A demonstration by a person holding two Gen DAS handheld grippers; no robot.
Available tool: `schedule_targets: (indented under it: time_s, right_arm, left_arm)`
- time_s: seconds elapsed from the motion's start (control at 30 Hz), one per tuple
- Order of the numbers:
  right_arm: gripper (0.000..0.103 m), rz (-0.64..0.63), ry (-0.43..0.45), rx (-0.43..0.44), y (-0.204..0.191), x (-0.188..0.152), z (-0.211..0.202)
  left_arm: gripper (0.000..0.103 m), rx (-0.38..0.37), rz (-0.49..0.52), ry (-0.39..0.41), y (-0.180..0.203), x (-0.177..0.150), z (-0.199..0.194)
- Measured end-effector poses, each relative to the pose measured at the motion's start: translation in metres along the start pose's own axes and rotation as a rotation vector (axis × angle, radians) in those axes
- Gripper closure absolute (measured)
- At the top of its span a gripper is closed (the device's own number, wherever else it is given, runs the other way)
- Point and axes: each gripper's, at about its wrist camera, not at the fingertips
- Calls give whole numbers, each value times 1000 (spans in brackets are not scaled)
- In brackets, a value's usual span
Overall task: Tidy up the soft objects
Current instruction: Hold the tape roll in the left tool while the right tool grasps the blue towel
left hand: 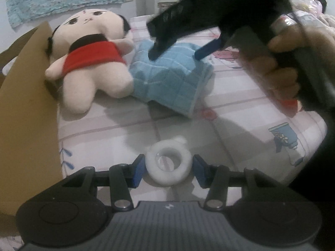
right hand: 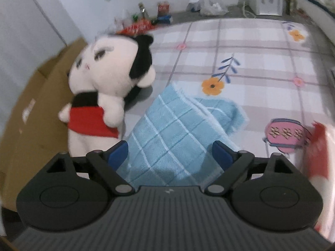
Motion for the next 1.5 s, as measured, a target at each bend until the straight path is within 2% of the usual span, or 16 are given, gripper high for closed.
schedule_targets:
  time_s: [0.07, 0.2, 0.23, 0.33, 0.47, 0.6, 0.67, 0.73, 0.83, 0.9, 1.07, 1.1, 1.17, 1.33, 1.47, 1.5]
  right_arm:
    - [19, -31, -49, -24, -2, 1, 18]
    - [66, -137, -87, -120, -12, -11, 28]
    - [75, -150, -93, -112, -13, -14, 24]
    - [80, -108, -124, -79, -6, -20, 9]
    - [81, -88, -164, -78, 3, -41, -17]
    - [76, -105, -251, -67, -2, -68, -45]
    - [64, -91, -256, -67, -2, -76, -59]
    - [28, -58, -205, -72, -1, -76, -73]
    - [10, -18, -85, -70, 1, -66, -86]
    - [9, -10, -54, -72, 2, -60, -84]
    - [7, -13, -124, -114, 10, -53, -48]
    - [1, -3, -143, -115, 13, -54, -40]
    - [1, 11, -157, -98, 14, -58, -30]
    - [1, -155, -208, -153, -11, -71, -16]
    - [7, -210, -214, -189, -18, -76, -12]
    - [14, -210, -210, -192, -18, -76, -13]
  left_arm:
    - [53, 3, -10, -3, -3, -1, 0]
    - [53, 7, -22, -2, -8, -2, -1]
    - [53, 6, -22, 0, -8, -2, -1]
    - [53, 7, -25, 3, -8, -1, -1]
    - [53, 6, -35, 5, -7, -2, -1]
    - [53, 7, -41, 6, -8, -3, -2]
    - [53, 11, -40, 7, -7, -3, -1]
    - [53, 16, -41, 8, -6, -3, -2]
    - [53, 24, -43, 8, -5, -3, -1]
    - [53, 29, -42, 9, -4, -4, -2]
    - [53, 38, -55, -4, -3, -2, -1]
    - [53, 40, -56, -7, -4, -1, -1]
    - [53, 43, -59, -11, -4, -1, -1]
    - [53, 44, -65, -15, -3, 0, 0]
    - [53, 47, -71, -16, -4, 0, 0]
    - [53, 49, -71, -16, -4, 0, 0]
Point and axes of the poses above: each gripper's, at about its wrist camera, not at the fingertips, and z roughly the way its jaws point, y to its right, x to its top, and after that the axes turned 13 degrees about x, right-handed
